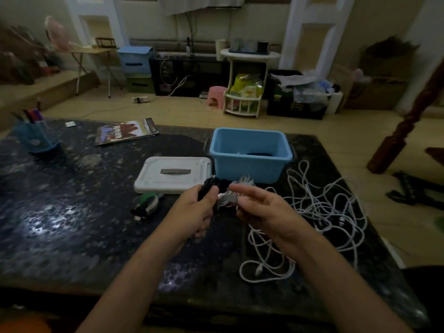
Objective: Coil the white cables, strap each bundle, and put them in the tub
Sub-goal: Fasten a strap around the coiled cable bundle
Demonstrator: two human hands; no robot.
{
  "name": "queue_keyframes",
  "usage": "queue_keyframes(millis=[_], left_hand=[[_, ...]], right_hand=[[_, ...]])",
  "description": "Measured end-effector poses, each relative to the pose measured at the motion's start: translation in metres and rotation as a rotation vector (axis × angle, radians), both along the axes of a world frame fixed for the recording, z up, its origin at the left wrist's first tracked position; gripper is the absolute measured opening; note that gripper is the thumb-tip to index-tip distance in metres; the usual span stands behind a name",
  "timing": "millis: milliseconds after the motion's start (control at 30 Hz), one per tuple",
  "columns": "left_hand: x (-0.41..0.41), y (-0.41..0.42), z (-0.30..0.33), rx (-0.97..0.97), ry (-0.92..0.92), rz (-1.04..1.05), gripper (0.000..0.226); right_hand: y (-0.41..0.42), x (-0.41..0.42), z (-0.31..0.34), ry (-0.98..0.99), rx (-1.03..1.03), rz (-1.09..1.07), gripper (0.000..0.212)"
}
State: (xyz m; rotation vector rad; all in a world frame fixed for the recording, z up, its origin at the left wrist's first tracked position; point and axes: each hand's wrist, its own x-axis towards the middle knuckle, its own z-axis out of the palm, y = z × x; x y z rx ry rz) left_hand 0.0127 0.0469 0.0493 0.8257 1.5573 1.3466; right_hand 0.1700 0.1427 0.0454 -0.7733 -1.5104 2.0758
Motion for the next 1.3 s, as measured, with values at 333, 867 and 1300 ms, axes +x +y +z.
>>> queue_keyframes(millis=[333,867,1300], left_hand=[[0.027,0.022,-0.001,0.054,-0.206,-0.044,0.032],[0.033,0.034,-0.005,0.168,0.109,0.138,0.011],[0.020,0.029,-0.007,0.116,0.434,0.068,0.015]], right_hand=[[0.014,0.038,0.010,0.019,-0.074,0.044,0.035],[0.021,0.032,-0.007,-0.398,0.680,-0.001,0.013],[0.000,0.008,-0.005,-0.294,0.534,0.048,0.034]])
